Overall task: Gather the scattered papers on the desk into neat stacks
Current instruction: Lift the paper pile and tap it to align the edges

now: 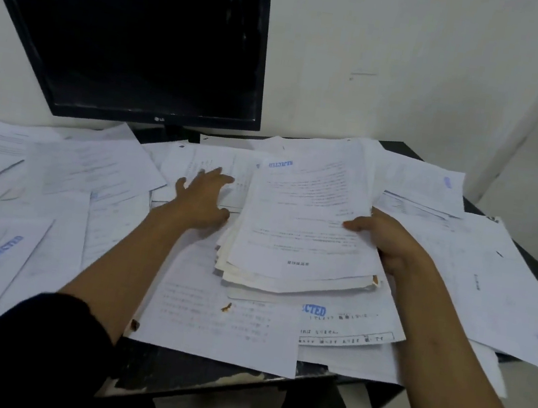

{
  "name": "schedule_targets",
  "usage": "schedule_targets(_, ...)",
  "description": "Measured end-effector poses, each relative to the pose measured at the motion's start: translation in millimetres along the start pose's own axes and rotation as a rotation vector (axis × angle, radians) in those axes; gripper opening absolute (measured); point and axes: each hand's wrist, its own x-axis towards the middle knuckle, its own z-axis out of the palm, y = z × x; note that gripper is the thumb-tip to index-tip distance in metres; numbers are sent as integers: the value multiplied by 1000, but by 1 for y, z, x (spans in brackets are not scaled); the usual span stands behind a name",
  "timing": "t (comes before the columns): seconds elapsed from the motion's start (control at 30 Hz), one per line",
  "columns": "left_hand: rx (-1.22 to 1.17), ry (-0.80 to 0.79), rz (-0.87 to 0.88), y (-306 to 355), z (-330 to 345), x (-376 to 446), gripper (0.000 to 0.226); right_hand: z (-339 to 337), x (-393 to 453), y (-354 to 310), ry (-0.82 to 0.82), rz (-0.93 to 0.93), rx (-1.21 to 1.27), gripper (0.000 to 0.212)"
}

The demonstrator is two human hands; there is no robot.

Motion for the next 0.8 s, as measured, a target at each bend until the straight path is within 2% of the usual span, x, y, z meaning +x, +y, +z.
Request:
schedule_targets(0.1, -108, -119, 66, -3, -3, 13, 78, -6, 0, -1, 18, -10, 9, 26)
schedule_targets(0.17, -128, -187, 84, -2, -4, 15, 81, -11, -1, -4, 87, 0, -16, 21)
schedule_targets(0.33, -112, -69, 175, 2, 2, 15, 65, -13, 0, -7, 117, 34, -44, 17)
schedule_targets(0.5, -81, -140, 196, 11, 0, 18, 79, -14, -1, -6, 100, 49, 7, 29)
schedule_targets(0.57, -48, -79, 188, 12, 1, 19, 70, -13, -2, -7, 113, 46, 0, 29)
schedule_targets(0.7, 37, 106, 158, 9, 7, 12, 32, -12, -4, -9, 126, 44, -48, 18)
schedule_targets(0.8, -5, 203, 125, -8, 1, 8, 26, -12, -4, -8, 141, 51, -67, 14)
